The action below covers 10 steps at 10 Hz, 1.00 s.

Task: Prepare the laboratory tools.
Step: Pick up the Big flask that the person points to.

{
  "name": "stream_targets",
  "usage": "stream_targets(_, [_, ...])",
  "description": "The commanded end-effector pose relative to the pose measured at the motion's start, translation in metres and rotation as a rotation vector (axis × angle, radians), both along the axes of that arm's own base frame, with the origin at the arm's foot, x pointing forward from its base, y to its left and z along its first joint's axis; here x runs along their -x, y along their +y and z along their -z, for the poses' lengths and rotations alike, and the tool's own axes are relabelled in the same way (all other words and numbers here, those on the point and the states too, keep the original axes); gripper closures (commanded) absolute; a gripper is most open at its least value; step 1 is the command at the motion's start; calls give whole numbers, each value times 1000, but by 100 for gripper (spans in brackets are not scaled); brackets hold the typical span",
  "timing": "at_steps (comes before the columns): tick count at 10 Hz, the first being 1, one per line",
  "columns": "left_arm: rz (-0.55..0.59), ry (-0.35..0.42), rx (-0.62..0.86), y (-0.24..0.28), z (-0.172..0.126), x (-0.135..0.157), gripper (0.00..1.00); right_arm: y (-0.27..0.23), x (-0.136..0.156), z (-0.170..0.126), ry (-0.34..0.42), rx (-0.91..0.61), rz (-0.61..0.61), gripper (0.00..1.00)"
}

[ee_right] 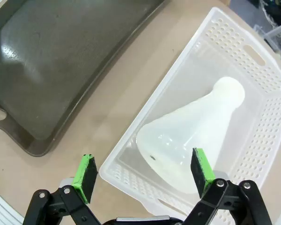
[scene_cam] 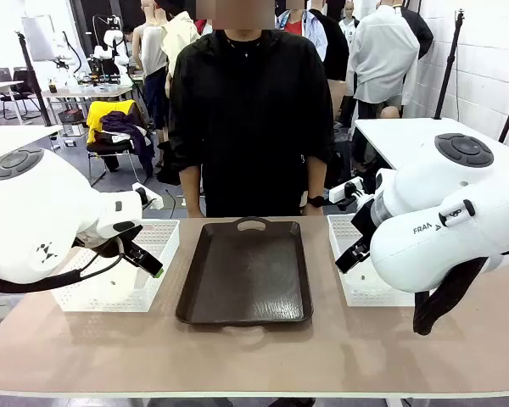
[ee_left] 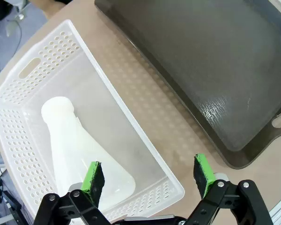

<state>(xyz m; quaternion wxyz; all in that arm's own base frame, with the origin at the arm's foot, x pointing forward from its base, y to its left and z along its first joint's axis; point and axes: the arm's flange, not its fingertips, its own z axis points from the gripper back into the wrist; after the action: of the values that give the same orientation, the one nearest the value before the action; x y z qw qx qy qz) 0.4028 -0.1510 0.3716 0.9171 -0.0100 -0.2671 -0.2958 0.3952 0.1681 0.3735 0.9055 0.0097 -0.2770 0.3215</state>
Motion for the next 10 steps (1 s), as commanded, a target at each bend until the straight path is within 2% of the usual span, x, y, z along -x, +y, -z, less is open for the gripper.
stream_targets(1, [0,0,0,0,0,0,0,0,0,0,0,0,0,0])
stream_targets(10, [0,0,0,0,0,0,0,0,0,0,0,0,0,0])
